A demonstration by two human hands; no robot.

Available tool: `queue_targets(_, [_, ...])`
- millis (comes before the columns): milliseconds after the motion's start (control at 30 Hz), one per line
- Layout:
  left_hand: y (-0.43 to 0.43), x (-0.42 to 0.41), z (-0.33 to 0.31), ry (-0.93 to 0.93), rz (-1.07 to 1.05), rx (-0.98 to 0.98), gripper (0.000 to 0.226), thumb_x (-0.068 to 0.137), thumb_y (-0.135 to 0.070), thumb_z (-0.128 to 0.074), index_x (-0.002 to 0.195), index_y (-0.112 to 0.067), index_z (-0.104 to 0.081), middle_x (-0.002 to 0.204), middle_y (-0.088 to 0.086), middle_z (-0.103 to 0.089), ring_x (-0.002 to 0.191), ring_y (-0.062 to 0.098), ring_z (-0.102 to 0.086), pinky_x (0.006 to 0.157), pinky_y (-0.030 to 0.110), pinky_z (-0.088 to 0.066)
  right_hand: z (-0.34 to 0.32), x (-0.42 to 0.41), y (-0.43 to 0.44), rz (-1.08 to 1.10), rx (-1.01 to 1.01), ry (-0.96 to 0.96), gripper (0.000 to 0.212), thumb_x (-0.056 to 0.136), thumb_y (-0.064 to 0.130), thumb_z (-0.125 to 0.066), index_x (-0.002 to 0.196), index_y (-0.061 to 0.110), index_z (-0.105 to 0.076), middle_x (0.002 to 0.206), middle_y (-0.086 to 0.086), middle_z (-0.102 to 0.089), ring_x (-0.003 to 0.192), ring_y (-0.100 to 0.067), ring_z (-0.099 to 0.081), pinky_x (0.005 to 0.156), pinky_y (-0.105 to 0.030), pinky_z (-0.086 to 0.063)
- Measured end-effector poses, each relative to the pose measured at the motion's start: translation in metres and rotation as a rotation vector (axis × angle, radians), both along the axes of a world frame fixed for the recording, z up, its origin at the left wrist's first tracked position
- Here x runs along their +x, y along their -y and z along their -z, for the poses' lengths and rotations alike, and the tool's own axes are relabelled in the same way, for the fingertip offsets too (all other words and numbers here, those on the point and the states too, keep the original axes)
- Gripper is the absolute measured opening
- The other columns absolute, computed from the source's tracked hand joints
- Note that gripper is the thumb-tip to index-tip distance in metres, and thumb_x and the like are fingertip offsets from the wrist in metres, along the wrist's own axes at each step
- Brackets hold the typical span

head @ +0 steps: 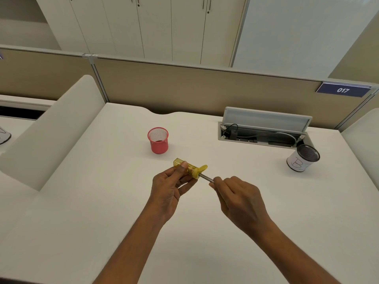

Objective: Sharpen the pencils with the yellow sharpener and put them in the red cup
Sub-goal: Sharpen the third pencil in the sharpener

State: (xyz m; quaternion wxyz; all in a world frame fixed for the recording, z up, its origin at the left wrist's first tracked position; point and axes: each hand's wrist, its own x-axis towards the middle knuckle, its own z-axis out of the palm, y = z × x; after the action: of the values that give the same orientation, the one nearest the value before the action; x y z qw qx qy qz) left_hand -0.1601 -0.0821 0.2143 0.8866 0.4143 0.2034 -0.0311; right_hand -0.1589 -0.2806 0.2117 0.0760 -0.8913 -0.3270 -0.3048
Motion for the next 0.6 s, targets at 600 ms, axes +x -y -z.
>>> queue_targets(600, [-0.004,0.003,0.002,0.020,0.020,0.003,0.029,0.084,-0.019,-0.071,0.100,0.005,-0.074,0.098,0.022,-0.077,0.091,0.030,-0.077,0.079,0.037,-0.064,-0.030,-0.006,-0.020,0.146,0.868,-1.248,0.043,0.104,0.042,-0.051,0.076,0.012,-0.064,0.049,0.002,-0.044,0.046,-0.015,-0.035,0.050,-0.029,-0.032])
